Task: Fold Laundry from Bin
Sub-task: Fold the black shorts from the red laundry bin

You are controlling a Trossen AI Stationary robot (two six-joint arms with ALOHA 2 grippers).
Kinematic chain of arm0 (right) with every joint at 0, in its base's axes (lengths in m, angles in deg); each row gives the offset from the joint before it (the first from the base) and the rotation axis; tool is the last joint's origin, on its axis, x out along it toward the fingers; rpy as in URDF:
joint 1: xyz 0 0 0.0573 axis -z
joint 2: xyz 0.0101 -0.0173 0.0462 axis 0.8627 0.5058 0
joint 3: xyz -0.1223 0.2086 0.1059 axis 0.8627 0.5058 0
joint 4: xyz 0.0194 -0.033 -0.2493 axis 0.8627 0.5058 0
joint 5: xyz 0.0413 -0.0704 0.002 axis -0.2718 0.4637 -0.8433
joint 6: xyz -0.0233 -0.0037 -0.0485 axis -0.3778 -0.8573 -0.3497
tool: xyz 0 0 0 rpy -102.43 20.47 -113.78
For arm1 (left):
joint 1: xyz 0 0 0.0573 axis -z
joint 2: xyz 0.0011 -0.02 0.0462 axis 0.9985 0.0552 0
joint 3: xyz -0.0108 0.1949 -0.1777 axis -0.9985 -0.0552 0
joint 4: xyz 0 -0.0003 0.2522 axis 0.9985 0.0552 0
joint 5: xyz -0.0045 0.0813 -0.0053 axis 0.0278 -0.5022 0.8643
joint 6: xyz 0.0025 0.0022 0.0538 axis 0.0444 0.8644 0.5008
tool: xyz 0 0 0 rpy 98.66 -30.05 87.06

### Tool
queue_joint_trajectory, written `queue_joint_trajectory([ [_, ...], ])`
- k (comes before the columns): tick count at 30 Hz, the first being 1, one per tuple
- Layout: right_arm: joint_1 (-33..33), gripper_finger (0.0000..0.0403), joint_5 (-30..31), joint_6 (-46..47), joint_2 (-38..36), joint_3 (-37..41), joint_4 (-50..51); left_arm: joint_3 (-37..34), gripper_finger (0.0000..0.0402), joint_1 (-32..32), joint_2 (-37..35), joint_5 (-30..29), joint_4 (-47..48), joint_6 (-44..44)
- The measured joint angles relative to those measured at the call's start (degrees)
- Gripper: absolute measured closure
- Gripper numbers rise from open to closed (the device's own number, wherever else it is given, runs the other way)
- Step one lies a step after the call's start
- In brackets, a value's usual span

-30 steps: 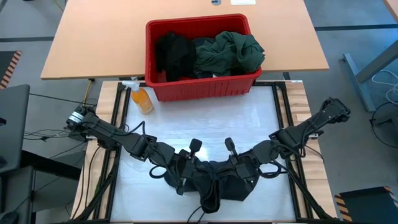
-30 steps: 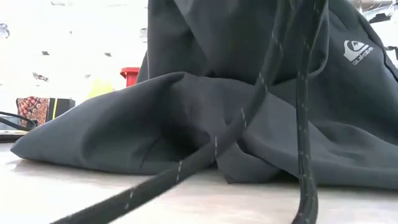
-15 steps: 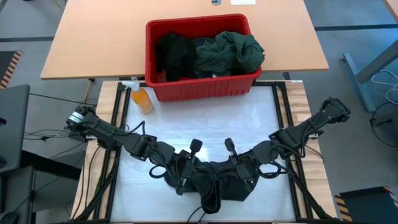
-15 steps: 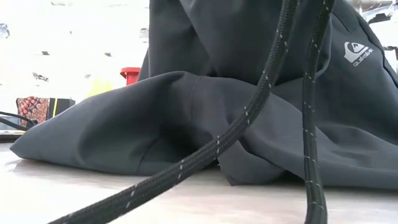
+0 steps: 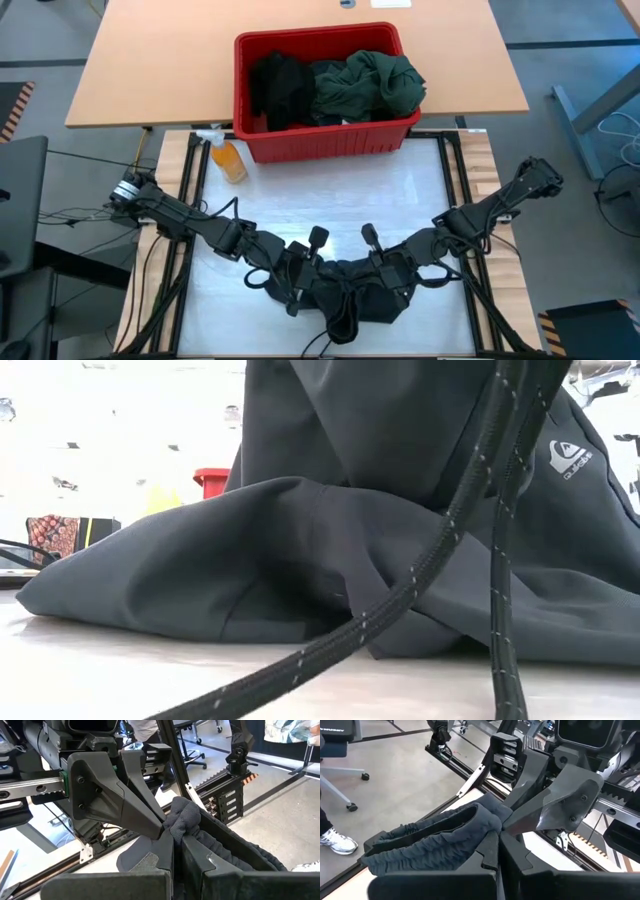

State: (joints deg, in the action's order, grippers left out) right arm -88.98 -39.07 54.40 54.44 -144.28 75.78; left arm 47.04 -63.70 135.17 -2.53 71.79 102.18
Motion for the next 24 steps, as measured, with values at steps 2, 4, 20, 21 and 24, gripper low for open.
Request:
queue_joint_trajectory([
  [2, 0.0, 0.0378, 0.0, 0.5, 0.0, 0.0, 0.0, 0.0, 0.0401, 0.0, 0.0, 0.0, -0.1, 0.1],
  [4, 0.0, 0.0378, 0.0, 0.7, 0.0, 0.0, 0.0, 0.0, 0.0401, 0.0, 0.0, 0.0, -0.4, 0.1],
  [20, 0.0, 0.035, 0.0, 1.8, 0.0, 0.0, -0.1, 0.0, 0.0401, 0.0, 0.0, 0.0, -0.5, 0.1],
  [21, 0.0, 0.035, 0.0, 1.9, 0.0, 0.0, -0.1, 0.0, 0.0401, 0.0, 0.0, 0.0, -0.5, 0.1],
  [24, 0.2, 0.035, 0.2, 3.5, 0.0, 0.0, -0.1, 0.0, 0.0401, 0.0, 0.0, 0.0, -0.5, 0.1],
])
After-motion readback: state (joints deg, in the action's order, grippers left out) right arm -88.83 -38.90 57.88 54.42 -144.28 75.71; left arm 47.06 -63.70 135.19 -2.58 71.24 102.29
